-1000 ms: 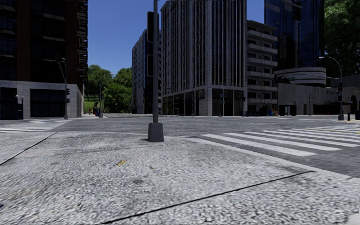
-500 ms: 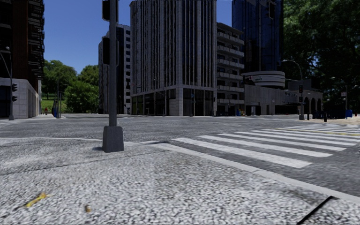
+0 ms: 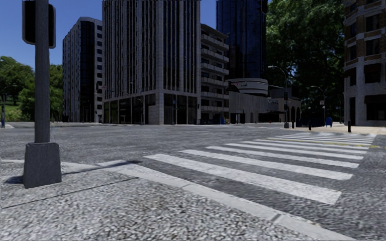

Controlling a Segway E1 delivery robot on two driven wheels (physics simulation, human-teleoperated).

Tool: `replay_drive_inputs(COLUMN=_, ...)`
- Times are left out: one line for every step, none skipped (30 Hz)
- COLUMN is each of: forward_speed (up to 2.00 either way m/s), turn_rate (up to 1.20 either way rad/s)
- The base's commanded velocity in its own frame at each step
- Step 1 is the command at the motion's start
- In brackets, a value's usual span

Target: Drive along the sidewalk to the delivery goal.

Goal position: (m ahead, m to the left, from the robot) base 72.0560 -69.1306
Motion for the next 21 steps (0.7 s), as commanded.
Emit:
replay_drive_inputs(forward_speed=2.00, turn_rate=-0.47)
replay_drive_inputs(forward_speed=2.00, turn_rate=-0.50)
replay_drive_inputs(forward_speed=2.00, turn_rate=-0.50)
replay_drive_inputs(forward_speed=2.00, turn_rate=-0.51)
replay_drive_inputs(forward_speed=2.00, turn_rate=-0.51)
replay_drive_inputs(forward_speed=2.00, turn_rate=-0.51)
replay_drive_inputs(forward_speed=2.00, turn_rate=-0.51)
replay_drive_inputs(forward_speed=2.00, turn_rate=-0.51)
replay_drive_inputs(forward_speed=2.00, turn_rate=-0.51)
replay_drive_inputs(forward_speed=2.00, turn_rate=-0.51)
replay_drive_inputs(forward_speed=2.00, turn_rate=-0.51)
replay_drive_inputs(forward_speed=2.00, turn_rate=-0.51)
replay_drive_inputs(forward_speed=2.00, turn_rate=-0.51)
replay_drive_inputs(forward_speed=2.00, turn_rate=-0.51)
replay_drive_inputs(forward_speed=2.00, turn_rate=-0.51)
replay_drive_inputs(forward_speed=1.88, turn_rate=-0.51)
replay_drive_inputs(forward_speed=1.88, turn_rate=-0.51)
replay_drive_inputs(forward_speed=1.68, turn_rate=-0.51)
replay_drive_inputs(forward_speed=1.53, turn_rate=-0.51)
replay_drive_inputs(forward_speed=1.42, turn_rate=-0.51)
replay_drive_inputs(forward_speed=1.42, turn_rate=-0.51)
